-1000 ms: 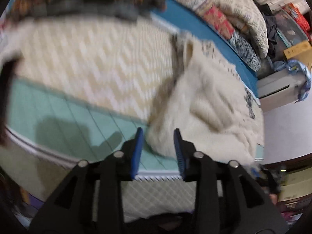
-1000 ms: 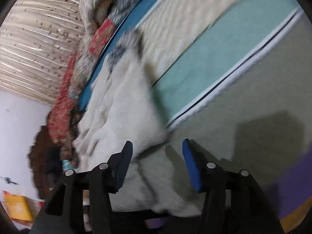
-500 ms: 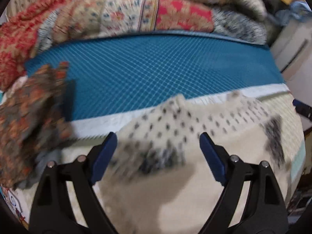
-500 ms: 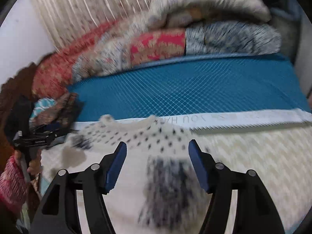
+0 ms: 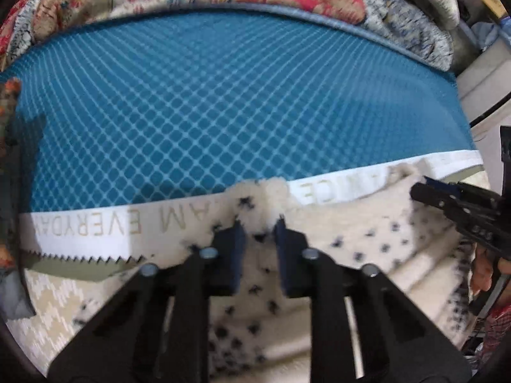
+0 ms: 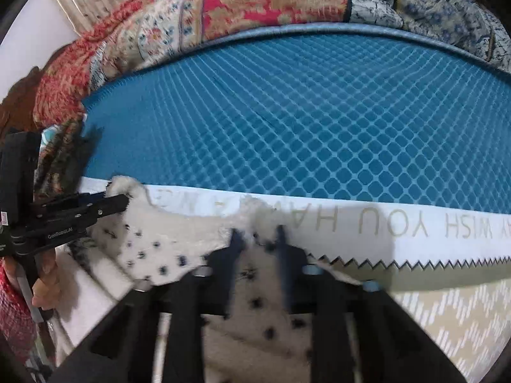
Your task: Fold large clothes
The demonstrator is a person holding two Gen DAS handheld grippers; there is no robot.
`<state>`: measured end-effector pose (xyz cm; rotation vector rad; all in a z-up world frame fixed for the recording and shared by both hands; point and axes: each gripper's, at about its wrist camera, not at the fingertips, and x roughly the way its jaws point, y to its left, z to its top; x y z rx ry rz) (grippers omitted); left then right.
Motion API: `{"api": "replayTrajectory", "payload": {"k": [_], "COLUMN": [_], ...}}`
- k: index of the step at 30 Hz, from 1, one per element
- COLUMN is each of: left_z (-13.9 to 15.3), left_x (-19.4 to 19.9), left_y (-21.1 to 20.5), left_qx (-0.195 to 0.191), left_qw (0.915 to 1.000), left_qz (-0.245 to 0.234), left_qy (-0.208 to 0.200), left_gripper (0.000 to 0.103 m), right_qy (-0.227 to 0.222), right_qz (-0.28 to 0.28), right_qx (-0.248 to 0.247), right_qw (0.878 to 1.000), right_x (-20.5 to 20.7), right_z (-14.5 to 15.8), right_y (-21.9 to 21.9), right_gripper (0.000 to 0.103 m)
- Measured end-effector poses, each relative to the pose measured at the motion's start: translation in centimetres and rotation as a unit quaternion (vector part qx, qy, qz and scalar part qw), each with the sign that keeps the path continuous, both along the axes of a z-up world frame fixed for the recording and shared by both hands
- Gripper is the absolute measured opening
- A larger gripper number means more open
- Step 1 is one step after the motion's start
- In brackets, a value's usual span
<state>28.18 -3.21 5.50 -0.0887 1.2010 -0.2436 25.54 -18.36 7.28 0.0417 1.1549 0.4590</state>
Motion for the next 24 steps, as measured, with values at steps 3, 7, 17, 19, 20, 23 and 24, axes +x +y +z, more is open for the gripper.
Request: {"api": "replayTrajectory", "payload": {"k": [3,7,17,19,20,23,24], "left_z": [4.1,9.5,10.3,8.0,6.6,2.8,1.4], "left_x": [-2.9,-9.5,-31.6,-34.4,-35.5,-36.5,-36.1], "left_y": [0.4,1.3,4.8,5.1,5.2,4.6,4.4], "left_qx": [-0.024,-0.061,-0.061,-0.059,-0.061,-0.036,-0.025], "left_qw": [0.9986,0.9914,0.9781,0.9819,0.9843,0.9904,0.9922], "left_qz": [-0.007,-0.028,-0.099,-0.097,-0.093,-0.068,-0.058], "left_qy": [-0.047,-0.113,-0.173,-0.151,-0.137,-0.115,-0.107], "left_gripper": [0.014,0.014,0.014,0.014,0.014,0.017,0.017], "right_qy": [-0.048,-0.11,-0.128,-0.1,-0.087,-0.064,-0.047], "right_qz": [0.005,0.034,0.098,0.079,0.065,0.003,-0.017], "right_qx": [0.013,0.035,0.028,0.025,0.022,0.011,0.012], "right_qw": [0.999,0.993,0.986,0.991,0.994,0.998,0.999], "right_x": [-3.5,-10.8,-33.0,-35.4,-36.0,-36.7,-36.7], "right_z": [4.6,11.0,12.1,9.0,7.6,3.0,0.9], "right_y": [-0.2,-0.8,-1.5,-1.2,-1.2,-1.2,-1.0], "right_gripper": [0.074,0.075,0.075,0.075,0.075,0.075,0.075]}}
